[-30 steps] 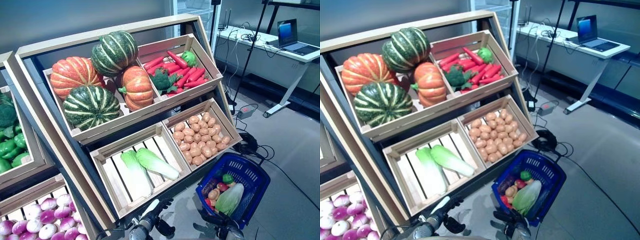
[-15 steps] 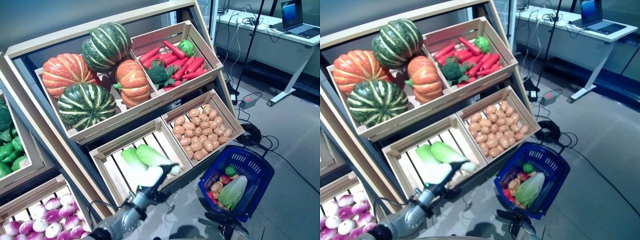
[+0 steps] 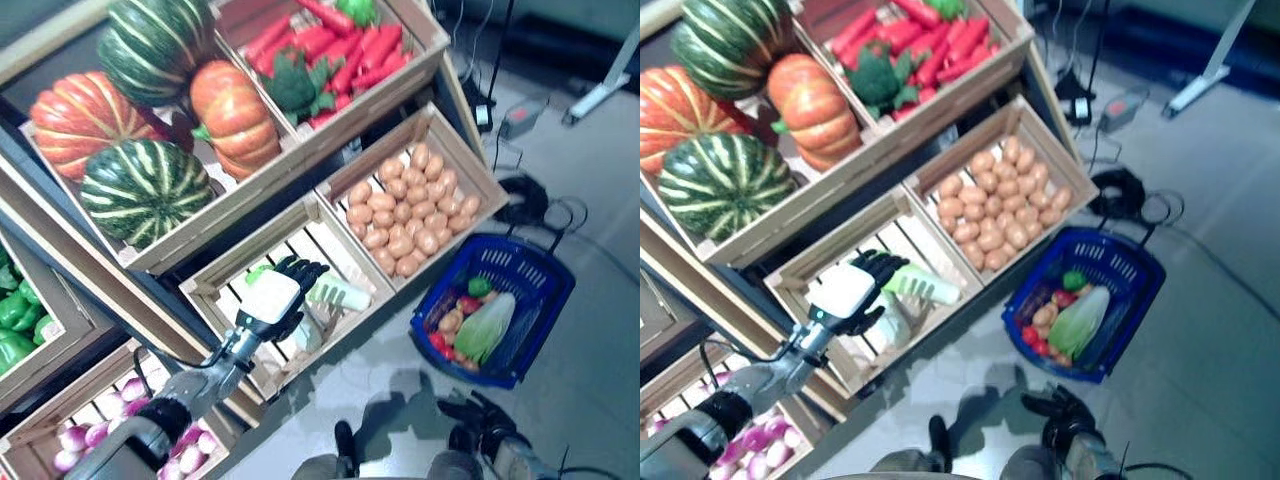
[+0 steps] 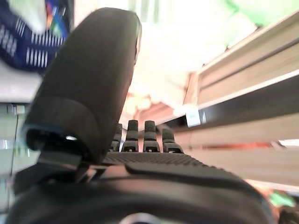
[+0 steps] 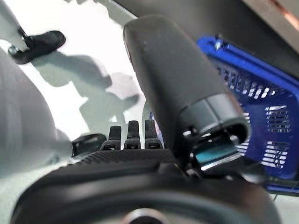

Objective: Put vegetables into the basket

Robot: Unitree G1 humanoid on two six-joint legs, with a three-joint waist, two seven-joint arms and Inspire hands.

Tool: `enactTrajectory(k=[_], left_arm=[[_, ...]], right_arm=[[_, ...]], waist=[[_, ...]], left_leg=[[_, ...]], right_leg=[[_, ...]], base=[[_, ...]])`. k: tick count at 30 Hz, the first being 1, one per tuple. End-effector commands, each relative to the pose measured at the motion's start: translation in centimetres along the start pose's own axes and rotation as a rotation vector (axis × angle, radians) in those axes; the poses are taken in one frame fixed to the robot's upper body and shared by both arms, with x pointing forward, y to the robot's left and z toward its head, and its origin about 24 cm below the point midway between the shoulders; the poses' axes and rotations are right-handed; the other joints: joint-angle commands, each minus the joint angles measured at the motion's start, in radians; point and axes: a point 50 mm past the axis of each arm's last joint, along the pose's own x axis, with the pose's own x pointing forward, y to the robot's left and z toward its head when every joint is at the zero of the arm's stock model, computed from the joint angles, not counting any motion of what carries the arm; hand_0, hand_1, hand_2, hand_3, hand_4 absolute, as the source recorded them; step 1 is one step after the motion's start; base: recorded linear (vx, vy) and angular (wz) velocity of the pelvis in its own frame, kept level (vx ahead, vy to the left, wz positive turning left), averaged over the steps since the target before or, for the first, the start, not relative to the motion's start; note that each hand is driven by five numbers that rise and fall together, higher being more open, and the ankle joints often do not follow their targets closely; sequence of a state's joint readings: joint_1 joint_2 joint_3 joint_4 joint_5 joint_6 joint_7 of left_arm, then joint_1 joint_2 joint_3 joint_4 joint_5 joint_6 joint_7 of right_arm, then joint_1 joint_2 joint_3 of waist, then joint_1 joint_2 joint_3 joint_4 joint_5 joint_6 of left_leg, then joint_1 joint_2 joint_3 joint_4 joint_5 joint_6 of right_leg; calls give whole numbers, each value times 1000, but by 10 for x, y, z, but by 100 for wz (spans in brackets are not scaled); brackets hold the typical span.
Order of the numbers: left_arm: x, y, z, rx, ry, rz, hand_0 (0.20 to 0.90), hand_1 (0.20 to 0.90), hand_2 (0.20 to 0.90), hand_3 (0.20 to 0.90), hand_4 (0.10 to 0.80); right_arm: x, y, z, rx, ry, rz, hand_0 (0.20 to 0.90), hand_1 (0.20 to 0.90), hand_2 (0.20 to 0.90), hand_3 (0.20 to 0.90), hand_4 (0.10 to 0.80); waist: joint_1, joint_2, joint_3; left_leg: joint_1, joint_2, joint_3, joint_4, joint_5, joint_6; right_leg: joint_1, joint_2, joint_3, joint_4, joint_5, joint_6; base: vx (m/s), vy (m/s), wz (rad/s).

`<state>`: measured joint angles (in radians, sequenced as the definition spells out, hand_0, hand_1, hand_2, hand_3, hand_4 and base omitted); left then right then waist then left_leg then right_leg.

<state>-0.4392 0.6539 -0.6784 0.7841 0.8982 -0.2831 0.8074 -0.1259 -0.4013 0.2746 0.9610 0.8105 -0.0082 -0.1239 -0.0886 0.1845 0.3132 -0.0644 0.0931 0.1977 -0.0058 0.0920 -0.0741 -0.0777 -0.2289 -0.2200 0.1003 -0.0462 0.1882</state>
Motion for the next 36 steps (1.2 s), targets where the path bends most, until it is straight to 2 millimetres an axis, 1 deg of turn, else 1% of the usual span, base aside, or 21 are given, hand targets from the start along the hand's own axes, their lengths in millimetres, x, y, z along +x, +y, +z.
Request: enactTrajectory(k=[1, 2, 3, 5, 7, 9, 10, 12, 14, 17, 19, 22, 25, 29, 31, 34, 36], left_arm=[[29, 54, -48, 164, 100, 217, 900, 900, 900, 900, 800], [31, 58, -52, 181, 105, 218, 900, 900, 900, 900, 800], [37, 70, -65, 228, 119, 211, 900, 900, 900, 900, 800], [41, 82, -74, 271, 125, 207, 900, 900, 900, 900, 800], [48, 100, -87, 335, 138, 207, 900, 900, 900, 900, 800], [55, 123, -100, 394, 164, 214, 900, 900, 900, 900, 800], [57, 134, -106, 420, 184, 216, 900, 900, 900, 900, 800], [59, 145, -112, 449, 204, 211, 900, 900, 900, 900, 800], [58, 153, -119, 482, 219, 193, 900, 900, 900, 900, 800], [57, 162, -125, 513, 237, 188, 900, 900, 900, 900, 800], [59, 170, -129, 542, 248, 169, 900, 900, 900, 900, 800], [60, 175, -133, 570, 257, 133, 900, 900, 900, 900, 800], [62, 184, -136, 591, 265, 110, 900, 900, 900, 900, 800], [63, 190, -140, 628, 268, 41, 900, 900, 900, 900, 800], [63, 192, -141, 633, 281, 23, 900, 900, 900, 900, 800], [59, 194, -150, 621, 345, -50, 900, 900, 900, 900, 800], [56, 193, -152, 616, 359, -74, 900, 900, 900, 900, 800]], right_arm=[[2, 26, 23, 114, -90, 121, 900, 900, 900, 900, 800], [3, 29, 29, 119, -103, 127, 900, 900, 900, 900, 800], [4, 38, 47, 137, -143, 151, 900, 900, 900, 900, 800], [4, 45, 61, 149, -178, 176, 900, 900, 900, 900, 800], [2, 54, 84, 160, -229, 209, 900, 900, 900, 900, 800], [0, 61, 108, 160, -276, 229, 900, 900, 900, 900, 800], [-1, 62, 118, 153, -298, 230, 900, 900, 900, 900, 800], [-2, 60, 130, 152, -324, 229, 900, 900, 900, 900, 800], [-4, 56, 142, 151, -355, 220, 900, 900, 900, 900, 800], [-6, 51, 153, 157, -377, 203, 900, 900, 900, 900, 800], [-6, 43, 162, 165, -386, 183, 900, 900, 900, 900, 800], [-7, 35, 170, 165, -400, 174, 900, 900, 900, 900, 800], [-10, 28, 177, 159, -414, 162, 900, 900, 900, 900, 800], [-14, 18, 188, 162, -440, 150, 900, 900, 900, 900, 800], [-15, 16, 189, 163, -448, 148, 900, 900, 900, 900, 800], [-17, 6, 195, 182, -467, 131, 900, 900, 900, 900, 800], [-18, 3, 196, 189, -471, 128, 900, 900, 900, 900, 800]], waist=[[4, -83, 62], [5, -89, 72], [7, -108, 97], [8, -124, 119], [9, -144, 147], [13, -158, 166], [11, -162, 178], [14, -162, 185], [14, -161, 196], [14, -160, 206], [15, -157, 206], [17, -156, 207], [18, -156, 207], [20, -158, 207], [21, -158, 207], [24, -158, 207], [25, -159, 207]], left_leg=[[-103, 27, 6, 197, -72, -38], [-128, 30, 5, 222, -78, -39], [-192, 39, 4, 289, -98, -36], [-250, 48, 0, 351, -113, -36], [-326, 63, -5, 428, -136, -31], [-411, 88, -11, 515, -169, -24], [-446, 98, -24, 576, -213, -31], [-488, 111, -27, 623, -236, -26], [-539, 120, -40, 683, -264, -27], [-586, 128, -52, 731, -286, -29], [-620, 132, -61, 754, -298, -31], [-659, 135, -69, 775, -304, -34], [-700, 137, -78, 794, -311, -35], [-749, 134, -90, 819, -320, -33], [-760, 133, -91, 822, -321, -32], [-797, 131, -93, 835, -324, -29], [-809, 131, -95, 840, -326, -28]], right_leg=[[-135, -12, 19, 179, -11, -121], [-160, -13, 22, 201, -15, -123], [-231, -14, 34, 274, -35, -129], [-283, -11, 44, 324, -46, -134], [-357, -7, 58, 410, -71, -141], [-435, -6, 72, 499, -101, -146], [-466, -12, 87, 560, -141, -137], [-508, -18, 94, 609, -158, -137], [-552, -24, 106, 661, -175, -134], [-598, -25, 118, 702, -187, -133], [-634, -28, 125, 723, -192, -130], [-674, -30, 128, 740, -191, -126], [-717, -31, 133, 756, -189, -124], [-767, -35, 132, 772, -184, -118], [-778, -36, 131, 774, -182, -117], [-815, -39, 128, 778, -174, -111], [-826, -40, 126, 781, -172, -110]], base=[[-220, -5, -7], [-265, -27, -10], [-233, -36, -1], [-218, -43, 2], [-206, -35, -2], [-148, -7, -2], [-66, 21, -3], [-54, 30, -8], [-71, 51, -3], [-45, 60, 2], [-14, 80, 0], [-11, 81, 1], [-1, 83, 2], [5, 81, 1], [0, 54, 0], [-6, 80, 0], [-4, 72, 0]])
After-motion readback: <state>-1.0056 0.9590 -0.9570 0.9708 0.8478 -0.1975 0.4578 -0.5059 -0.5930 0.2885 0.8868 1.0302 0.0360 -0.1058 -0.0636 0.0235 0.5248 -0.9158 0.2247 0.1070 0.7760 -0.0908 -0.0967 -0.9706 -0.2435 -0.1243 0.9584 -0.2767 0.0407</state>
